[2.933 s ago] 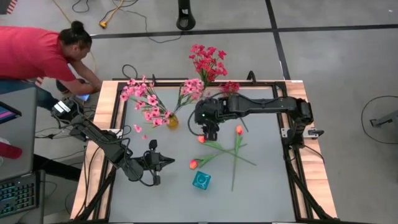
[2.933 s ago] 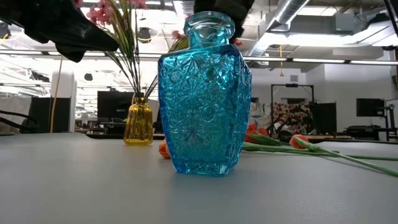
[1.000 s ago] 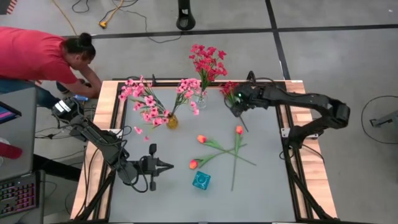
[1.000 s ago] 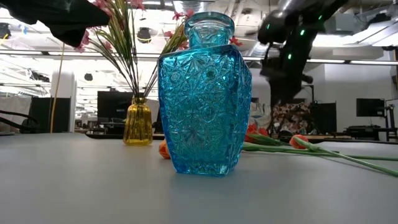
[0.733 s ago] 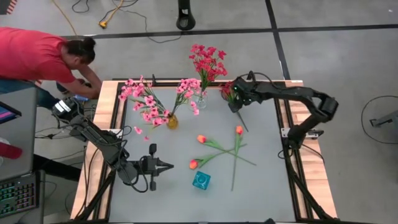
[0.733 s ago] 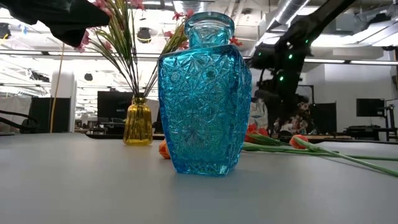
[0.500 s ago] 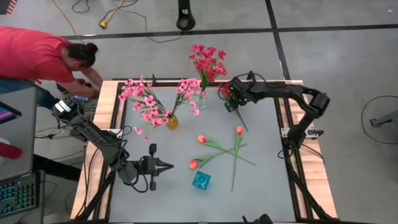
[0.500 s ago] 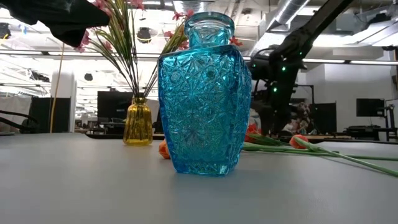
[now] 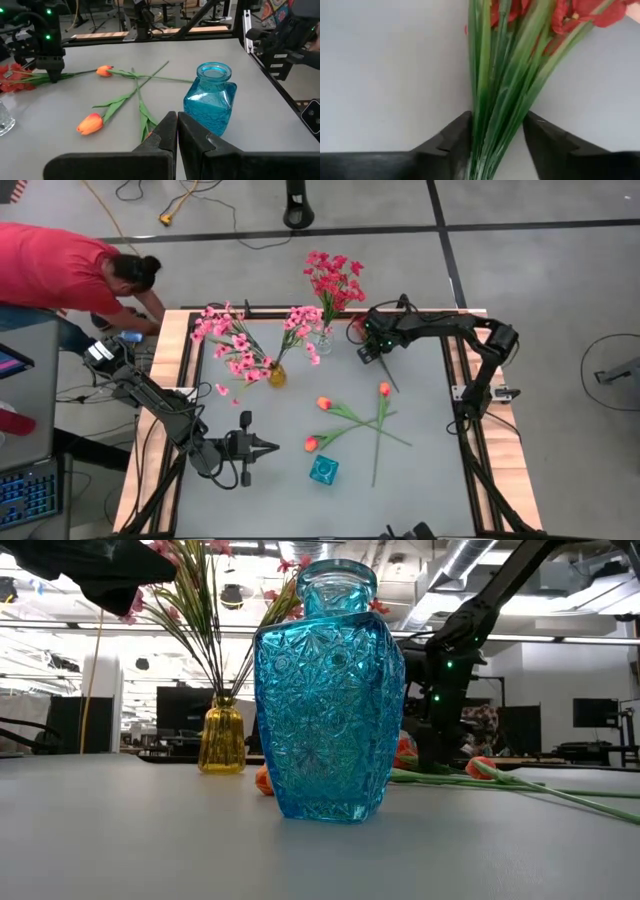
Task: Sort flowers into vase by color
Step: Put the red flowers into the transparent vase
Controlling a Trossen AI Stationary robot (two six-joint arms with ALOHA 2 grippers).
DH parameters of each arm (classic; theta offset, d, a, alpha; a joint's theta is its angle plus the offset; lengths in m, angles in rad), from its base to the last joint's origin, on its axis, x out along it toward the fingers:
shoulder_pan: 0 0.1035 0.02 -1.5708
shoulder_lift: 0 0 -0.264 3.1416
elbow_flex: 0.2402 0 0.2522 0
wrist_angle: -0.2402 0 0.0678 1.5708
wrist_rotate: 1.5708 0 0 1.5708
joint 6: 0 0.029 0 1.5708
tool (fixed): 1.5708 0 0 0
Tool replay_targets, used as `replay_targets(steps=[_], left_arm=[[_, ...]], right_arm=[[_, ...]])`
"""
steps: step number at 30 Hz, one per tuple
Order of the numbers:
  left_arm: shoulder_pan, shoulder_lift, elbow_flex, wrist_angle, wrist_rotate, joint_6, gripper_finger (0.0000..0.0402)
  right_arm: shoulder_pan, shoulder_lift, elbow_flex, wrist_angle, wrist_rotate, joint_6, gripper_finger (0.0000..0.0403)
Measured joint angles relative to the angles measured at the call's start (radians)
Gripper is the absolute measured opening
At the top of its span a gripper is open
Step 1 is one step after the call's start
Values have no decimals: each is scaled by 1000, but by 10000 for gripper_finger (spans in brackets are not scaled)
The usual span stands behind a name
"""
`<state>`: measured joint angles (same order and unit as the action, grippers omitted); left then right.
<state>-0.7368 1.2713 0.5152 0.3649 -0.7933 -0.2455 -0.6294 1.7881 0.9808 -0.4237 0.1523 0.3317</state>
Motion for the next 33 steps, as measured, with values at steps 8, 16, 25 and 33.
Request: replay_targets(steps=[8, 16, 25, 33], left_arm=[[0, 0, 0, 0, 1, -1, 1], [0, 0, 0, 0, 1, -2, 1], [0, 0, 0, 0, 1, -24, 1], [0, 0, 0, 0, -1, -31, 1]], right_arm=[[-17, -63, -7, -14, 8, -3, 52], [-49, -207, -6, -60, 7, 0, 35], [-34, -460, -5, -138, 7, 1, 34], [72, -723, -5, -137, 8, 10, 38]])
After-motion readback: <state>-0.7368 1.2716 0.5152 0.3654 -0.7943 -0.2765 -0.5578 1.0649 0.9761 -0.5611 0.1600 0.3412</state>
